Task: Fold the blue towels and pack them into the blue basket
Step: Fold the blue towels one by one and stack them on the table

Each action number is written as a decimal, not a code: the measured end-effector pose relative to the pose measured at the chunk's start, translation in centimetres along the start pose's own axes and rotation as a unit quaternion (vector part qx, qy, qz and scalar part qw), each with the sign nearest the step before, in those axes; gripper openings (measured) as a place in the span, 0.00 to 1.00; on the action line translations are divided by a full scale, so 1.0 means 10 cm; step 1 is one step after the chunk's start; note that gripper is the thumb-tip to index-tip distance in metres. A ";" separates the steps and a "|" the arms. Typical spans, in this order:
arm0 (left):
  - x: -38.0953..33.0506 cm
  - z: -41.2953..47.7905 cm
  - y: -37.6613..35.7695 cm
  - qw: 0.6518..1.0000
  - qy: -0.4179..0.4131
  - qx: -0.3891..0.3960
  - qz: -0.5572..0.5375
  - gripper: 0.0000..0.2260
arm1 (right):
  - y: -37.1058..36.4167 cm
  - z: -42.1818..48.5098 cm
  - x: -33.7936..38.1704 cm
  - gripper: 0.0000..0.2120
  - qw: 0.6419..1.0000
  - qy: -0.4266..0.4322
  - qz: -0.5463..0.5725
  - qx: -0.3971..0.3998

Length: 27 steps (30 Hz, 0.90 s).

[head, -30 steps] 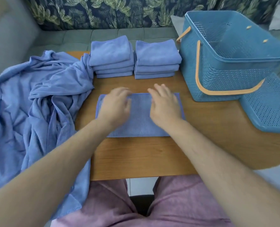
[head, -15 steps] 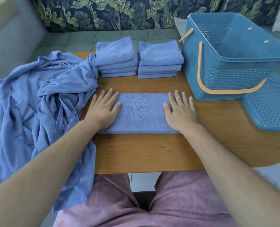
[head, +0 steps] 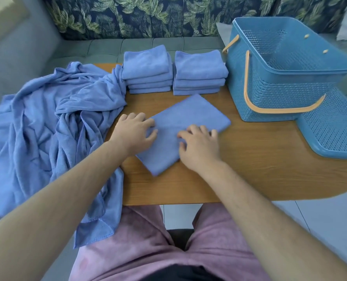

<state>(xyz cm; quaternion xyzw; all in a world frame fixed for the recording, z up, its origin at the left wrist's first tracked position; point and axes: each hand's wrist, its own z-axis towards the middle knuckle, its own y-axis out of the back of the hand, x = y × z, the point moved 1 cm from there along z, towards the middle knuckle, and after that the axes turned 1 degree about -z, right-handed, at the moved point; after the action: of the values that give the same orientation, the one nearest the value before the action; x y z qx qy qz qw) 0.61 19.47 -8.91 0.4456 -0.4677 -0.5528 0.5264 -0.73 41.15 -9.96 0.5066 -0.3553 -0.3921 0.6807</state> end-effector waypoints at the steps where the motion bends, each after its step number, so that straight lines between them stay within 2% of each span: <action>1: -0.02 -0.08 0.02 1.000 0.004 -0.005 -0.019 0.19 | 0.02 0.04 -0.13 0.13 1.000 -0.002 -0.002 -0.009; 3: -0.12 -0.28 0.05 0.996 -0.001 -0.003 -0.088 0.16 | 0.08 0.06 -0.34 0.12 0.999 0.000 0.026 -0.020; 8: -0.33 -0.65 0.03 0.975 -0.068 -0.017 -0.209 0.09 | 0.18 -0.23 -0.57 0.05 0.976 0.106 0.185 0.035; 13: -0.33 -0.89 0.06 0.946 -0.148 -0.017 -0.287 0.05 | 0.25 -0.57 -0.78 0.09 0.945 0.136 0.289 0.073; 18: -0.19 -1.08 0.06 0.937 -0.172 0.029 -0.302 0.15 | 0.33 -0.75 -0.96 0.19 0.932 0.154 0.308 0.118; 21: -0.14 -1.07 0.03 0.923 -0.165 0.059 -0.344 0.16 | 0.30 -0.76 -1.03 0.17 0.929 0.157 0.317 0.110; 23: -0.13 -1.07 -0.01 0.922 -0.157 0.043 -0.350 0.14 | 0.24 -0.78 -1.06 0.14 0.932 0.148 0.317 0.094; 27: -0.20 -1.12 -0.15 0.934 -0.140 -0.046 -0.325 0.10 | 0.18 -0.85 -1.02 0.10 0.937 0.105 0.327 0.062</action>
<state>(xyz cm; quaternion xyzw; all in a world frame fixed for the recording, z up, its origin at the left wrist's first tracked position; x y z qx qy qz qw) 11.53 20.97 -12.20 0.4664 -0.3401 -0.7714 0.2677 2.59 54.14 -11.11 0.4419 -0.4516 -0.0696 0.7720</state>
